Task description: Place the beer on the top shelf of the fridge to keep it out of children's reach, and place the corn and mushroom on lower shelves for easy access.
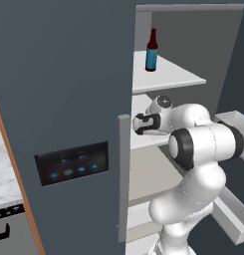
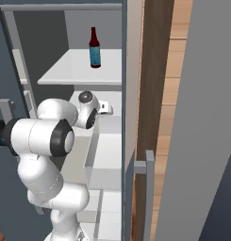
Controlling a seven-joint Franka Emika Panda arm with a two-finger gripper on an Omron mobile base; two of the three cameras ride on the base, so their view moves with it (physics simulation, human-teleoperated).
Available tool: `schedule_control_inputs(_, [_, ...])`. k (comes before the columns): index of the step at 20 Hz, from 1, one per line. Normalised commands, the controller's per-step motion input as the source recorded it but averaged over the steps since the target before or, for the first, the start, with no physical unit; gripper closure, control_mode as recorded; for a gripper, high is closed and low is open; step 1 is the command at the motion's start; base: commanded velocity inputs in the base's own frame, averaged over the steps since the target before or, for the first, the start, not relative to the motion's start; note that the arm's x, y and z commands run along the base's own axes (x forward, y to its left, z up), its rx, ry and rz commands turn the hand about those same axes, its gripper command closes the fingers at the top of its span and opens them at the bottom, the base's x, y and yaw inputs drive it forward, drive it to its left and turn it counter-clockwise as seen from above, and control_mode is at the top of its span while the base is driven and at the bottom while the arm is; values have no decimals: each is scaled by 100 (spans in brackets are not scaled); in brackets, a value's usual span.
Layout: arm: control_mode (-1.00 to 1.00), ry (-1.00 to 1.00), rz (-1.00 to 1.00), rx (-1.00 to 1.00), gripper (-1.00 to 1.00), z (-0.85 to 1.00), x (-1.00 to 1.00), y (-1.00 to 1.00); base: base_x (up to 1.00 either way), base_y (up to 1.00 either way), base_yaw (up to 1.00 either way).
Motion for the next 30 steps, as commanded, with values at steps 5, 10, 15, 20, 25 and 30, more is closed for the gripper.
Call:
schedule_control_inputs(5, [-100,-2,0,0,-100,0,-4,0,0,0,0])
schedule_control_inputs(10, [-100,0,0,0,-100,6,-27,0,0,0,0])
schedule_control_inputs(15, [-100,5,0,0,-100,9,-33,0,0,0,0])
schedule_control_inputs(20, [-100,14,0,0,-100,16,-41,0,0,0,0])
schedule_control_inputs(25, [-100,16,0,-3,-100,8,-71,3,0,0,0])
schedule_control_inputs(30, [-100,15,0,-4,-100,2,-89,20,0,0,0])
